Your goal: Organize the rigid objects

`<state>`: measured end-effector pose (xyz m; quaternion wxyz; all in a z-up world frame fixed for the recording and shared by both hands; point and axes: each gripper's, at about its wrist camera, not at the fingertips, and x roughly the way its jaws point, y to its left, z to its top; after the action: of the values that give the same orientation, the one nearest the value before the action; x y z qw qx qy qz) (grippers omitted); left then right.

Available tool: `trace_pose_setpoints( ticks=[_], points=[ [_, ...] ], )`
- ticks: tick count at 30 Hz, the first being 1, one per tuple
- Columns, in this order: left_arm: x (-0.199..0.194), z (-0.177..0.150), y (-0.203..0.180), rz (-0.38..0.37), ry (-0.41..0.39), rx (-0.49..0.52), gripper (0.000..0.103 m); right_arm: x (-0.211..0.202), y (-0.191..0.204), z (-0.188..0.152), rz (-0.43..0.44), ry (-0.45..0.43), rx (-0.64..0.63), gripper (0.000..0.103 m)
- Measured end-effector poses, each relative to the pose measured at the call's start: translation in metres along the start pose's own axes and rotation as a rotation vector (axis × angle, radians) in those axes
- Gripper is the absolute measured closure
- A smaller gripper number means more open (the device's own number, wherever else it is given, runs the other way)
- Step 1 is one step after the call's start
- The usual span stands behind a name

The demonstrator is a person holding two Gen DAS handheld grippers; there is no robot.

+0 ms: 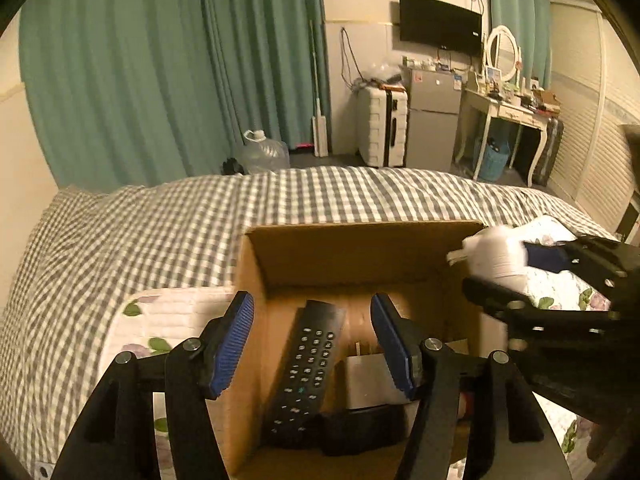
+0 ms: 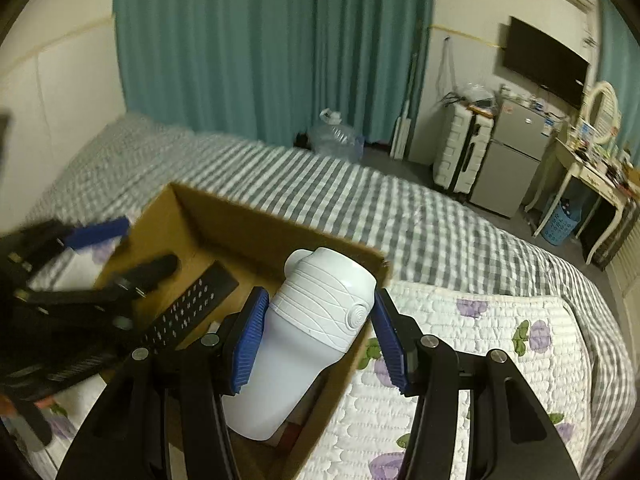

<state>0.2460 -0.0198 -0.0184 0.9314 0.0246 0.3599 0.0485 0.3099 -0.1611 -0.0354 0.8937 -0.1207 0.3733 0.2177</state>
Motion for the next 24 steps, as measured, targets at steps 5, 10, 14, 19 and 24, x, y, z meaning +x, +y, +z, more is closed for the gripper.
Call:
trace_pose_setpoints(
  ticks=[5, 10, 14, 19, 24],
  points=[
    [-0.002, -0.003, 0.007, 0.021, -0.012, -0.012, 0.038, 0.032, 0.014, 0.0, -0.029, 0.077, -0.052, 0.05],
    [0.003, -0.011, 0.012, 0.018, -0.013, -0.031, 0.038, 0.038, 0.018, 0.001, -0.034, 0.019, -0.013, 0.02],
    [0.006, -0.013, 0.012, 0.029, -0.019, -0.031, 0.037, 0.031, 0.015, 0.006, -0.039, -0.024, 0.017, 0.02],
    [0.0, -0.007, 0.007, 0.052, -0.062, -0.011, 0.036, 0.011, 0.002, 0.009, -0.047, -0.085, 0.081, 0.02],
    [-0.024, 0.002, -0.002, 0.051, -0.125, -0.004, 0.036, -0.035, -0.007, 0.007, -0.101, -0.179, 0.104, 0.01]
  ],
)
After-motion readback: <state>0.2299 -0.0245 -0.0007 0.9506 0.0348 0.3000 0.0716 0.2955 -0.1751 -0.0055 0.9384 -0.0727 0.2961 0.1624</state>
